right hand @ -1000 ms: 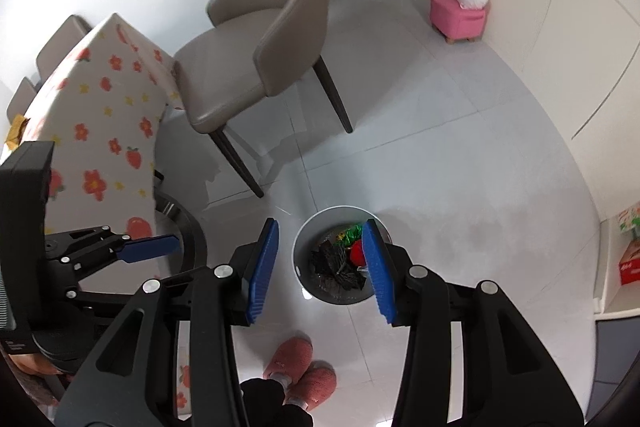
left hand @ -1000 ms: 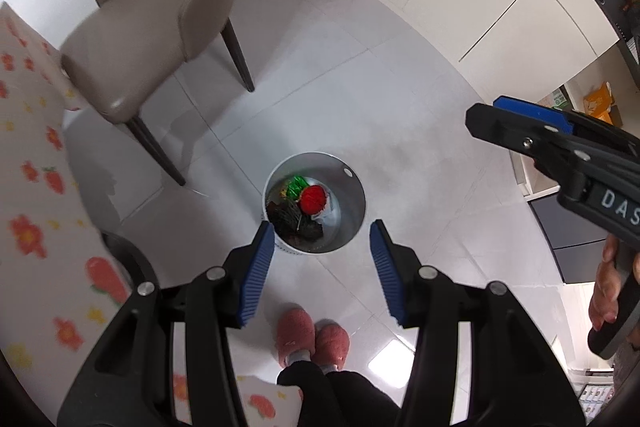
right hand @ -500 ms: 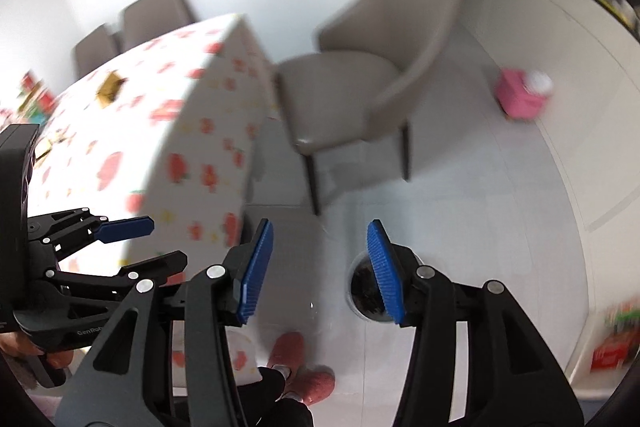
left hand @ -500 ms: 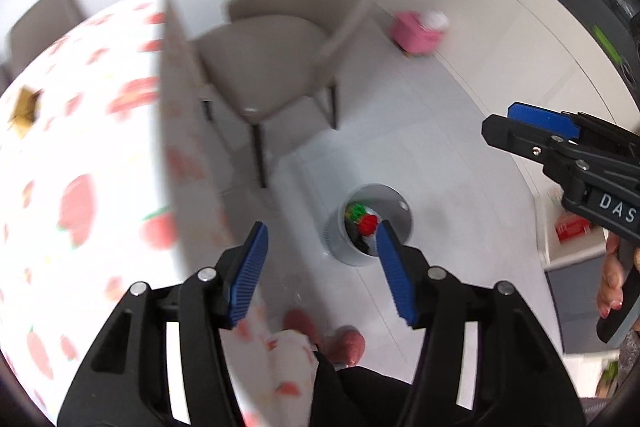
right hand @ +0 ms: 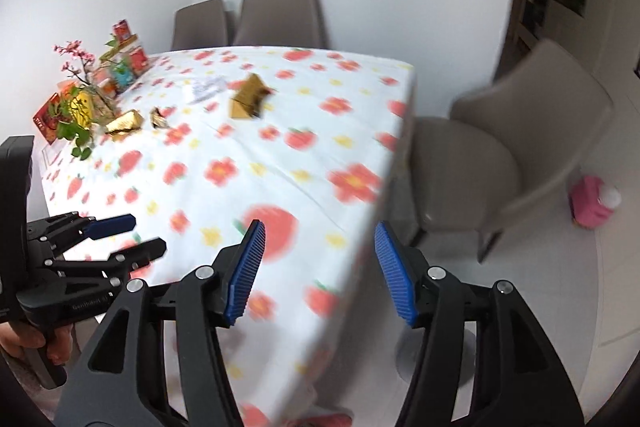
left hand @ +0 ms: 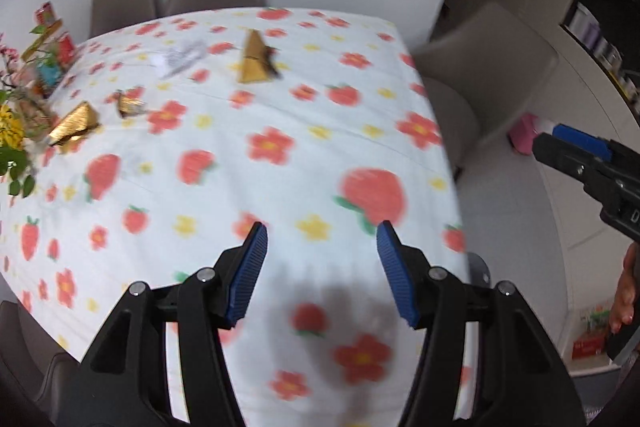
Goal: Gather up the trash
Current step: 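Move both open tools back over the table, then grasp the white receipt with the left tool while the right tool grasps the gold box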
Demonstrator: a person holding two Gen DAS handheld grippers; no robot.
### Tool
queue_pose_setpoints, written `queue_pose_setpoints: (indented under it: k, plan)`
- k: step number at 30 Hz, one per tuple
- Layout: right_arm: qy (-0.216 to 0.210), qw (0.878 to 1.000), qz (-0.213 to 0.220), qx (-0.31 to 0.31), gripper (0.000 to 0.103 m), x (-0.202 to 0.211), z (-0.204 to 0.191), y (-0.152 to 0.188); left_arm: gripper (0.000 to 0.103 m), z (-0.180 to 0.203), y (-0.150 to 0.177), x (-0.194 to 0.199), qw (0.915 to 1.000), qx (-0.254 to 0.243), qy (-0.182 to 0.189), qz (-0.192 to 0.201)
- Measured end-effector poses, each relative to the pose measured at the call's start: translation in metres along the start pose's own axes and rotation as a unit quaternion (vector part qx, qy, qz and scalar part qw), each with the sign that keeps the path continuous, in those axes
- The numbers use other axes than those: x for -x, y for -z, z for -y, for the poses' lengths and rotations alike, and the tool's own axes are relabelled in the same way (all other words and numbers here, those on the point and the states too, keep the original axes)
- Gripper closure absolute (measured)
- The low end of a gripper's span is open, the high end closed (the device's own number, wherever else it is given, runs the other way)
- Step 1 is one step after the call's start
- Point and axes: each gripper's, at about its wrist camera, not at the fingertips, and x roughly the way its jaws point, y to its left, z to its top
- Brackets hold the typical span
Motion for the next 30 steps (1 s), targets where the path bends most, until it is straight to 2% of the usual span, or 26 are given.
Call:
queue_pose_setpoints:
  k: [3, 7, 14, 22, 30]
  plan:
    - [0.002, 1.0, 0.007, 0.001, 0.047, -0.022, -0.042, -0.027, 0.045, -0.06, -0.023, 0.004, 0.9998, 0.012, -0.014, 0.009]
    - [0.004, 1.0, 0.017, -0.014, 0.047, -0.058, -0.096, -0.065, 0.045, -0.119, -0.054, 0.001, 0.9995, 0.019, -0.024, 0.012]
    - [0.017, 1.0, 0.003, -0.014, 0.047, -0.113, -0.145, -0.111, 0.045, -0.18, -0.105, -0.031, 0.9997, 0.01, -0.016, 0.018]
    - [0.026, 1.0, -0.013, -0.006, 0.047, -0.174, -0.152, -0.151, 0.045, -0.209, -0.158, -0.08, 0.9995, -0.001, -0.008, 0.029]
    - [0.041, 0.999, -0.033, -0.014, 0.047, -0.245, -0.14, -0.179, 0.045, -0.232, -0.207, -0.144, 0.9994, -0.022, -0.016, 0.02]
